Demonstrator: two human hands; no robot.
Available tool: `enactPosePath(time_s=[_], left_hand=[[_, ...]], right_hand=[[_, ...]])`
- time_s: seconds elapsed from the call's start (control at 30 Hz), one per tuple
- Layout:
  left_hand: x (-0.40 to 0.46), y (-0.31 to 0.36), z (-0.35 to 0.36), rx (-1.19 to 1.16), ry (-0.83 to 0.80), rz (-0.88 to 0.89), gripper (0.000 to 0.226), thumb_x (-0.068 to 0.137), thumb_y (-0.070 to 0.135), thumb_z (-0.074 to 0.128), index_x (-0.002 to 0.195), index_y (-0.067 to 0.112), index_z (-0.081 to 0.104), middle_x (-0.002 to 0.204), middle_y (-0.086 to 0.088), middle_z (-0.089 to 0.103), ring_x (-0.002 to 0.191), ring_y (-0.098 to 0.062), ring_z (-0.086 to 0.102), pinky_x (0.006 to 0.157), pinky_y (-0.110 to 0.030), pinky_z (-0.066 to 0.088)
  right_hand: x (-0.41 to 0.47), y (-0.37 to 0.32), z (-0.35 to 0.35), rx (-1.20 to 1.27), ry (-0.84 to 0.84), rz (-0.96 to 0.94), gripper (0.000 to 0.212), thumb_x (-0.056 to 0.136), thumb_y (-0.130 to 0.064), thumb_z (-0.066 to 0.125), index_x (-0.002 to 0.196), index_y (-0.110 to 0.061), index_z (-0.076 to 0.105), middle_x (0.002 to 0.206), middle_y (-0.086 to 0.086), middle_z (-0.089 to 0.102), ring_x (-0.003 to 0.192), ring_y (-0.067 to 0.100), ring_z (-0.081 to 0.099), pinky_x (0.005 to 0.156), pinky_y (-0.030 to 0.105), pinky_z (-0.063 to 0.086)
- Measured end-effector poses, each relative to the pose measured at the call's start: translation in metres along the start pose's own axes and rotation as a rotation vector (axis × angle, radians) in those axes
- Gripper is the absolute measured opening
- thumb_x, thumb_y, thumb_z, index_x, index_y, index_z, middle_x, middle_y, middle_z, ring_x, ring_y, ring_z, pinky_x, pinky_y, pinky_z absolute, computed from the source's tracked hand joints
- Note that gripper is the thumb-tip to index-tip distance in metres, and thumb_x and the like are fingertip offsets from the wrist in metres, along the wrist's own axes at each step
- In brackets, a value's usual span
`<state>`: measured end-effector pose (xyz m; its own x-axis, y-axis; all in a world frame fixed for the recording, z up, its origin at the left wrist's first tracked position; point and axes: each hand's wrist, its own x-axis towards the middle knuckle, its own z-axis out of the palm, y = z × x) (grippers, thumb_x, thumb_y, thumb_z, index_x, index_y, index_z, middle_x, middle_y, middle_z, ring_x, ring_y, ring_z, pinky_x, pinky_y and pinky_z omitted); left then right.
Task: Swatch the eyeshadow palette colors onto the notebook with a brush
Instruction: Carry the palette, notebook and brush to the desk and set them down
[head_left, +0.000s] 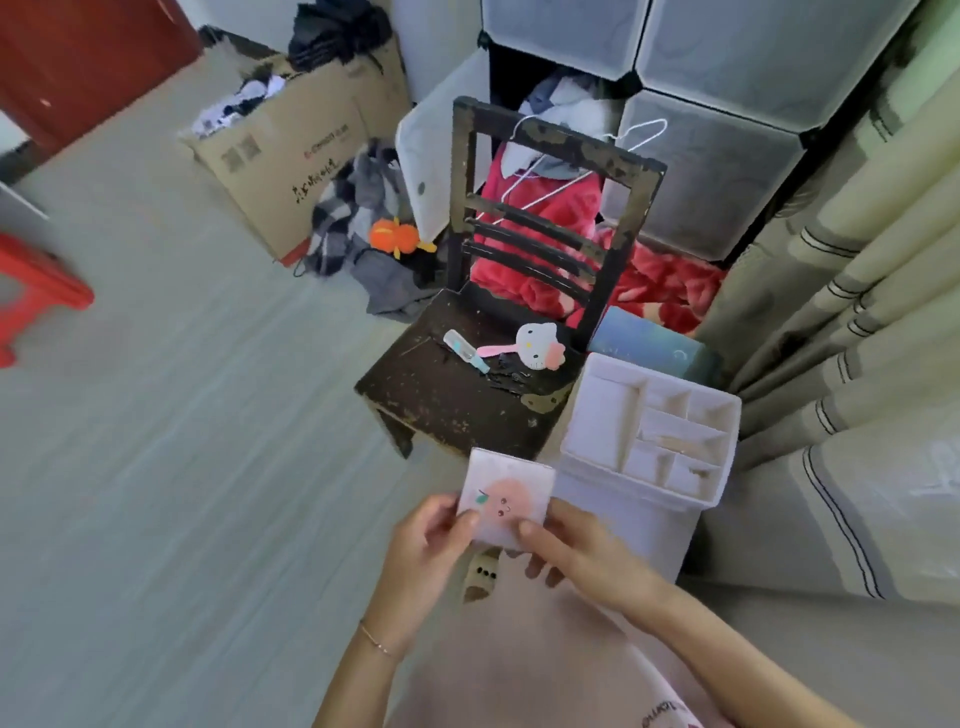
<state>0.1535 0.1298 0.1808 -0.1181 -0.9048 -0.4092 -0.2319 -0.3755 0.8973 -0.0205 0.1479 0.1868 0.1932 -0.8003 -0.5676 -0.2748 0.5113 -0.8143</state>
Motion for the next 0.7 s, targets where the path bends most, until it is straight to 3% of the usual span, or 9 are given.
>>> enactPosePath(time_s=[0.03,0.13,0.23,0.3,0.4,0.5,0.53,0.63,0.7], left_hand=[[-0.012,-0.006,-0.003,-0.038,0.056,-0.013,0.009,0.087,0.008,0.058,0.086,0.015,0.064,0.077,0.006,0.07,0.07,-0.002,0.063,0.064,-0.016,0.049],[-0.041,-0.029,-0.016,-0.121,0.201,-0.07,0.011,0.088,0.007,0.057,0.091,0.016,0.064,0.086,0.003,0.069,0.078,-0.009,0.064,0.067,-0.019,0.05],[-0.056,-0.062,-0.048,-0.088,0.322,-0.188,0.013,0.09,0.009,0.055,0.095,0.021,0.06,0.097,0.001,0.066,0.087,-0.016,0.063,0.07,-0.014,0.047],[-0.065,-0.091,-0.081,-0.001,0.386,-0.297,0.01,0.093,0.012,0.052,0.094,0.02,0.058,0.096,-0.001,0.064,0.087,-0.017,0.062,0.071,-0.013,0.045],[-0.082,-0.134,-0.134,0.028,0.481,-0.484,0.013,0.095,0.015,0.047,0.099,0.012,0.058,0.095,-0.008,0.064,0.087,-0.025,0.062,0.079,-0.031,0.045],[-0.1,-0.167,-0.183,-0.076,0.606,-0.593,0.017,0.094,0.013,0.047,0.103,0.004,0.059,0.092,-0.012,0.064,0.079,-0.027,0.061,0.072,-0.032,0.044],[-0.105,-0.176,-0.198,-0.099,0.637,-0.616,0.017,0.094,0.011,0.048,0.104,0.003,0.059,0.093,-0.013,0.064,0.077,-0.027,0.06,0.07,-0.031,0.043],[-0.115,-0.198,-0.243,-0.17,0.662,-0.688,0.018,0.095,0.009,0.046,0.105,0.001,0.057,0.093,-0.015,0.064,0.075,-0.025,0.058,0.068,-0.03,0.043],[-0.119,-0.207,-0.268,-0.2,0.665,-0.737,0.019,0.095,0.01,0.044,0.105,0.002,0.057,0.093,-0.014,0.064,0.074,-0.024,0.057,0.069,-0.031,0.042]], right_hand=[[0.0,-0.003,0.006,-0.047,-0.031,-0.05,0.011,0.092,-0.031,0.048,0.099,-0.029,0.056,0.084,-0.01,0.065,0.06,-0.002,0.059,0.056,0.012,0.047],[0.004,-0.003,0.027,-0.156,-0.019,-0.11,0.017,0.093,-0.026,0.047,0.087,-0.039,0.057,0.075,-0.014,0.064,0.058,-0.002,0.058,0.055,0.011,0.047],[0.016,0.005,0.043,-0.252,0.066,-0.069,0.015,0.095,-0.027,0.042,0.092,-0.029,0.057,0.076,-0.007,0.066,0.057,0.004,0.06,0.055,0.014,0.048],[0.025,0.016,0.056,-0.302,0.145,0.048,0.019,0.096,-0.028,0.04,0.093,-0.019,0.056,0.076,-0.001,0.066,0.058,0.011,0.06,0.053,0.018,0.047],[0.047,0.026,0.074,-0.385,0.237,0.224,0.021,0.096,-0.021,0.042,0.102,-0.005,0.055,0.083,0.013,0.065,0.066,0.023,0.059,0.064,0.031,0.05],[0.081,0.017,0.089,-0.338,0.116,0.491,0.027,0.095,-0.012,0.043,0.11,0.007,0.054,0.087,0.02,0.06,0.074,0.032,0.055,0.079,0.037,0.048],[0.09,0.012,0.099,-0.43,0.068,0.511,0.027,0.095,-0.013,0.044,0.107,0.008,0.056,0.084,0.021,0.06,0.073,0.034,0.056,0.082,0.04,0.05],[0.117,-0.006,0.148,-0.644,0.114,0.305,0.027,0.095,-0.02,0.042,0.097,0.002,0.059,0.075,0.015,0.061,0.071,0.031,0.059,0.068,0.035,0.047],[0.13,-0.023,0.184,-0.755,0.057,0.189,0.028,0.096,-0.023,0.041,0.092,-0.001,0.058,0.072,0.008,0.059,0.072,0.029,0.058,0.063,0.031,0.041]])
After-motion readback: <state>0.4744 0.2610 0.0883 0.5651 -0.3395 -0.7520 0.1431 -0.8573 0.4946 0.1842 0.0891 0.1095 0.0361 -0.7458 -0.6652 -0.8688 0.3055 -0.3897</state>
